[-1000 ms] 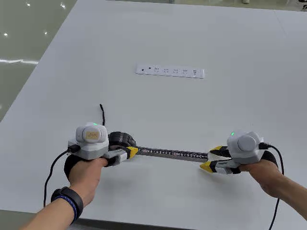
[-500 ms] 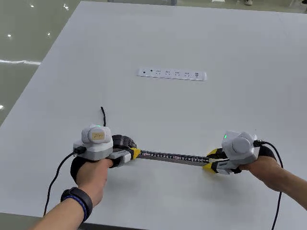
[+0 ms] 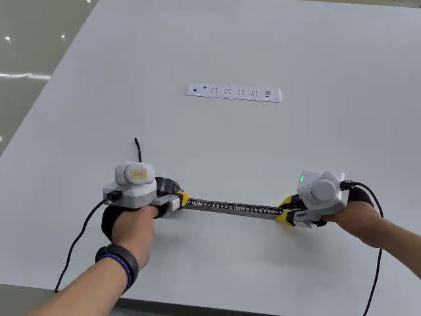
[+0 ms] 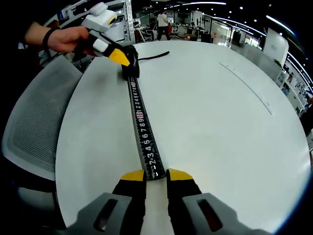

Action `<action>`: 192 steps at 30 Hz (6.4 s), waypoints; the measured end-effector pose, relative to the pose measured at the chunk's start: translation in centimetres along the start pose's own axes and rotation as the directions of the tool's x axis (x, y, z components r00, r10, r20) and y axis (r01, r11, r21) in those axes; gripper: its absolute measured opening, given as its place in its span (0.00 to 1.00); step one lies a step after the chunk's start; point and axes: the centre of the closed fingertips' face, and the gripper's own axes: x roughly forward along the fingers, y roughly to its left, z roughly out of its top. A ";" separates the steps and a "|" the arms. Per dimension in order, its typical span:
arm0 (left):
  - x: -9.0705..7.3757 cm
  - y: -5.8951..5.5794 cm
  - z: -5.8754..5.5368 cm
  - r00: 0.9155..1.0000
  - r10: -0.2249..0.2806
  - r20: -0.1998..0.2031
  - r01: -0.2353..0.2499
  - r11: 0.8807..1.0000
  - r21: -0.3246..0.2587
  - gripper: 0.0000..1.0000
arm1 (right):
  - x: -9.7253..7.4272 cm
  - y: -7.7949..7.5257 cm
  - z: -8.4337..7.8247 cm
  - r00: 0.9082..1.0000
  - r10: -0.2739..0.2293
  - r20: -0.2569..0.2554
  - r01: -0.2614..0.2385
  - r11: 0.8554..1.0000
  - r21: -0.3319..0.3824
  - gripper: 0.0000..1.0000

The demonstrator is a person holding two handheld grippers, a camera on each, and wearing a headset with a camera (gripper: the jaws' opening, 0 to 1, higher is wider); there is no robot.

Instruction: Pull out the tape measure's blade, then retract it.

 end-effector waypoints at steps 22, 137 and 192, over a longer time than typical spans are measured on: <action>-0.1 0.4 -0.3 0.988 0.145 -0.061 -0.148 0.988 -0.042 0.62 | 0.1 0.0 0.0 1.000 -0.004 0.011 0.004 1.000 0.001 0.15; -0.2 0.6 -0.5 0.975 0.193 -0.112 -0.198 0.980 -0.031 0.58 | 4.6 2.2 6.5 0.996 0.057 0.074 -0.049 0.994 -0.098 0.15; 0.4 1.0 -0.5 0.975 0.191 -0.112 -0.198 0.979 -0.048 0.58 | 6.7 3.3 9.9 0.990 0.096 0.100 -0.085 0.991 -0.104 0.15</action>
